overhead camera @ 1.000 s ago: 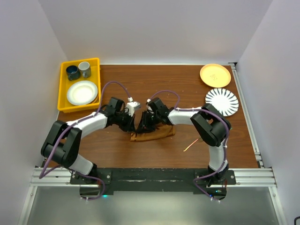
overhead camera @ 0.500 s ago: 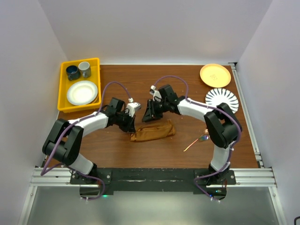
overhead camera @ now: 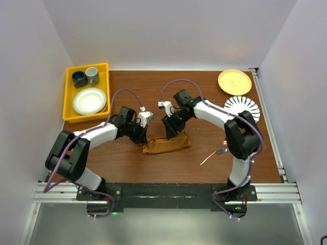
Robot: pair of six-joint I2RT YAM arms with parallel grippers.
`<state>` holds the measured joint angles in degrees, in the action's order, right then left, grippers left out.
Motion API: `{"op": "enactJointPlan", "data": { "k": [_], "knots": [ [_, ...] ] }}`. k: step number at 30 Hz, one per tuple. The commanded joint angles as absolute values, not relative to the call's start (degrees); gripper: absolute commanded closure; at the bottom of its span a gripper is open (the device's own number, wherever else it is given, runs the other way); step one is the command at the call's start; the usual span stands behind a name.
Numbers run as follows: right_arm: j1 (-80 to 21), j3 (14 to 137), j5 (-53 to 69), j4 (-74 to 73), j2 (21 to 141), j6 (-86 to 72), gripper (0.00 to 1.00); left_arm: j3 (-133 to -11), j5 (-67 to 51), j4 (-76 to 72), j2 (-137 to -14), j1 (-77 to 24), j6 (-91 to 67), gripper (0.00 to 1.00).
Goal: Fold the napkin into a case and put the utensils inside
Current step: Stuff the smaller-rectangle-folded napkin at the center of the board.
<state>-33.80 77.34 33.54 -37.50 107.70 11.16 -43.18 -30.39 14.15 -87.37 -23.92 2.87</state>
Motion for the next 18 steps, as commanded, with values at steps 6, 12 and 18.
{"op": "enactJointPlan", "data": {
  "k": [6,12,18],
  "knots": [
    [-33.8,81.9,30.9,-38.8,113.2,18.8,0.49,-43.0,-30.5,12.3,-86.1,-24.5,6.2,0.99],
    [-34.0,82.4,33.1,-39.3,114.5,19.4,0.56,-42.7,-30.8,12.0,-85.3,-24.8,6.2,0.97],
    [-34.0,82.2,35.9,-40.8,113.6,20.0,0.56,-42.4,-30.1,12.0,-84.5,-25.3,7.6,0.96]
  ]
}}
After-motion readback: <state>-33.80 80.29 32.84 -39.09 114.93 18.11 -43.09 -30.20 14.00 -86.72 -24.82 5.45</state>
